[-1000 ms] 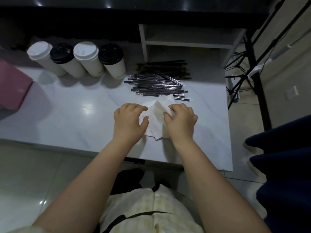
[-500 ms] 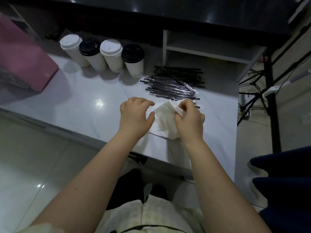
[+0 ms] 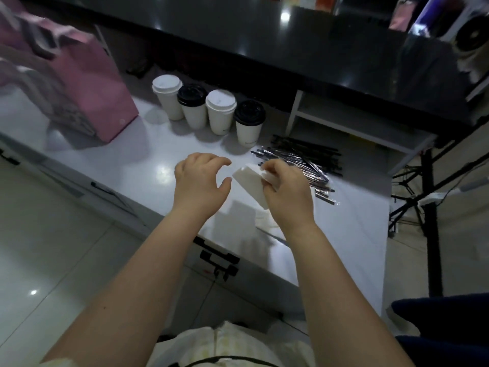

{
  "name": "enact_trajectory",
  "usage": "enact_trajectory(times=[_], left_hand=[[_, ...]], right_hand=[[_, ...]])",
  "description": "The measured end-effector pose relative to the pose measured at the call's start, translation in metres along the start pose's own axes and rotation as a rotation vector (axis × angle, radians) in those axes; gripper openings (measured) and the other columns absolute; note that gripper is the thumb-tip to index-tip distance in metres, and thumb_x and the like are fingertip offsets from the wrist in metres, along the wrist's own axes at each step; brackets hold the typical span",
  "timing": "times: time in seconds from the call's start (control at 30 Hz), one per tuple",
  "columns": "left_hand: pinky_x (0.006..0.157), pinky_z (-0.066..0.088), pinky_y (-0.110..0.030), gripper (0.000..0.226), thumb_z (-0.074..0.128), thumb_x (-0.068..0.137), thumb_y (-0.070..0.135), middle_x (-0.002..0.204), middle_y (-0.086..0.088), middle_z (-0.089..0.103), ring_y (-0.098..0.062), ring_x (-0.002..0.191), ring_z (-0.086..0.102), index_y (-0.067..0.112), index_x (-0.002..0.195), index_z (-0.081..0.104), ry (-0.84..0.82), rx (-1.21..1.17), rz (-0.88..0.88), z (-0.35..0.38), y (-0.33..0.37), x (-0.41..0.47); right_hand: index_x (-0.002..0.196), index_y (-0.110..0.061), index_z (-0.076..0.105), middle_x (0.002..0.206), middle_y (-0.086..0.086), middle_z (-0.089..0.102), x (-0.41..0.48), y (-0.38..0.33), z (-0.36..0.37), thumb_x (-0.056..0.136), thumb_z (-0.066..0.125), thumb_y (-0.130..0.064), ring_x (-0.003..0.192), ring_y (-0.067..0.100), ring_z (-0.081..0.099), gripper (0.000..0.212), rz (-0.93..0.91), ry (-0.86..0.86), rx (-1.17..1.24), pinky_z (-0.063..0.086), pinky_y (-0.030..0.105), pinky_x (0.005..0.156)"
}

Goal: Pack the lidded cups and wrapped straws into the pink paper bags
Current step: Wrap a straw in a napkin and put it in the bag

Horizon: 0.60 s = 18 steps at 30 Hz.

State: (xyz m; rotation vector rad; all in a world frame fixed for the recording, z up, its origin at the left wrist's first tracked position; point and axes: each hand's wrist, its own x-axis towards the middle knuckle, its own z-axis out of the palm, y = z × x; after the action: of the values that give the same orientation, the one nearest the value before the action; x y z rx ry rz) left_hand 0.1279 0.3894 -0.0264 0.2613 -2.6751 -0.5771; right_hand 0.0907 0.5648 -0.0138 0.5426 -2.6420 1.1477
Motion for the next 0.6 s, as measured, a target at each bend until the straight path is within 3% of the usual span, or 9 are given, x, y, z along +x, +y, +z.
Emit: enact_trajectory(times=[0.17, 0.37, 0.6], left_hand=[[0.097, 0.031, -0.042, 0.035, 0.071, 0.080, 0.028, 0.113, 0.004, 0.065, -0.024, 0.116, 0.051, 0.026, 0.114, 0.067, 0.049, 0.008, -0.090, -0.036, -0.058, -0.014], [0.097, 0.036, -0.044, 0.048, 0.073, 0.076, 0.031, 0.110, 0.005, 0.066, -0.023, 0.116, 0.052, 0.027, 0.122, 0.063, 0.073, 0.061, -0.256, -0.111, -0.175, -0.045], [0.095, 0.039, -0.040, 0.049, 0.072, 0.076, 0.033, 0.120, 0.006, 0.065, -0.024, 0.117, 0.051, 0.029, 0.124, 0.062, 0.045, 0.151, -0.349, -0.198, -0.310, -0.076]], right_hand=[[0.093, -0.008, 0.068, 0.084, 0.006, 0.068, 0.003, -0.047, 0.050, 0.074, 0.063, 0.008, 0.082, 0.034, 0.057, 0.025, -0.254, -0.095, -0.092, 0.041, 0.039, 0.072], [0.088, -0.005, 0.069, 0.074, 0.007, 0.066, 0.001, -0.146, 0.154, 0.071, 0.061, 0.010, 0.070, 0.034, 0.054, 0.024, -0.493, -0.256, -0.140, 0.041, 0.041, 0.061], [0.092, -0.007, 0.069, 0.087, 0.008, 0.070, -0.003, -0.267, 0.271, 0.069, 0.062, 0.003, 0.082, 0.036, 0.057, 0.027, -0.624, -0.376, -0.141, 0.041, 0.041, 0.069]])
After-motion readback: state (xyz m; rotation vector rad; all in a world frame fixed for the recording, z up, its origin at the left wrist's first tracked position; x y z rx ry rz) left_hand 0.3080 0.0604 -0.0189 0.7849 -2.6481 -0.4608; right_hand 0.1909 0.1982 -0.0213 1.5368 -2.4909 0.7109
